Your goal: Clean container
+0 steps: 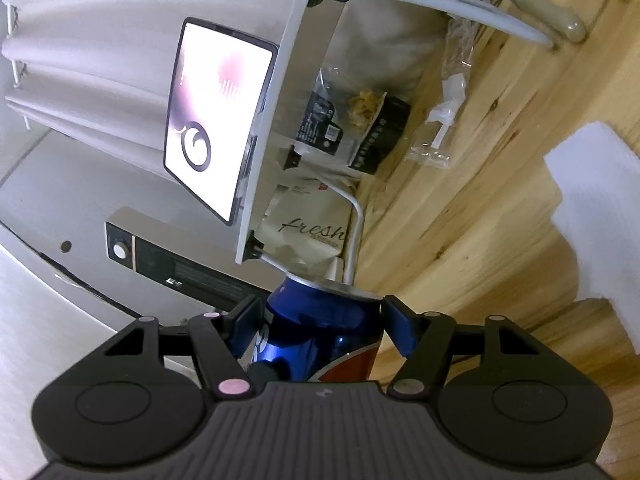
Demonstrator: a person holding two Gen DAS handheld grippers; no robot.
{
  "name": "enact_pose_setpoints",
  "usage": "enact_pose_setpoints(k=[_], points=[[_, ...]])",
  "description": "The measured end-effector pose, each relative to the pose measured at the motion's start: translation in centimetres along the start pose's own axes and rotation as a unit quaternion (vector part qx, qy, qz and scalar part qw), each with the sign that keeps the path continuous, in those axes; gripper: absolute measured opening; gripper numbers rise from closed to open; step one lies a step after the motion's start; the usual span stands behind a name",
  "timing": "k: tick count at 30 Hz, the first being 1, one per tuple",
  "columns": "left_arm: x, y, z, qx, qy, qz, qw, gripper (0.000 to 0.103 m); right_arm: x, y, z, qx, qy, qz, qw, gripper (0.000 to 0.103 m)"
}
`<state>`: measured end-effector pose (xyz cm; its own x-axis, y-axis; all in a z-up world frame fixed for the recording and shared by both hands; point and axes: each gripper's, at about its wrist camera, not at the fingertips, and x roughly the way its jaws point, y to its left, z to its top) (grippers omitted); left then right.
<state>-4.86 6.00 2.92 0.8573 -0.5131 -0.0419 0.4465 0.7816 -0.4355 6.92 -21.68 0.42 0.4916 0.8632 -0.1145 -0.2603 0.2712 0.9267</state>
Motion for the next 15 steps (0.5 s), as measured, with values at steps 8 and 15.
enact_pose_setpoints(k=[8,15], points=[[0.3,-5.1,-2.2,0.204,-0.008,0.066,0.9767,0.066,0.4,1.3,0.2,-0.005,0.021,-0.048,0.999,0.083],[0.0,-5.7,-2.5,0.227,-0.013,0.072,0.9712,0.066,0.8,1.4,-0.1,0.001,0.028,-0.076,0.997,0.072]])
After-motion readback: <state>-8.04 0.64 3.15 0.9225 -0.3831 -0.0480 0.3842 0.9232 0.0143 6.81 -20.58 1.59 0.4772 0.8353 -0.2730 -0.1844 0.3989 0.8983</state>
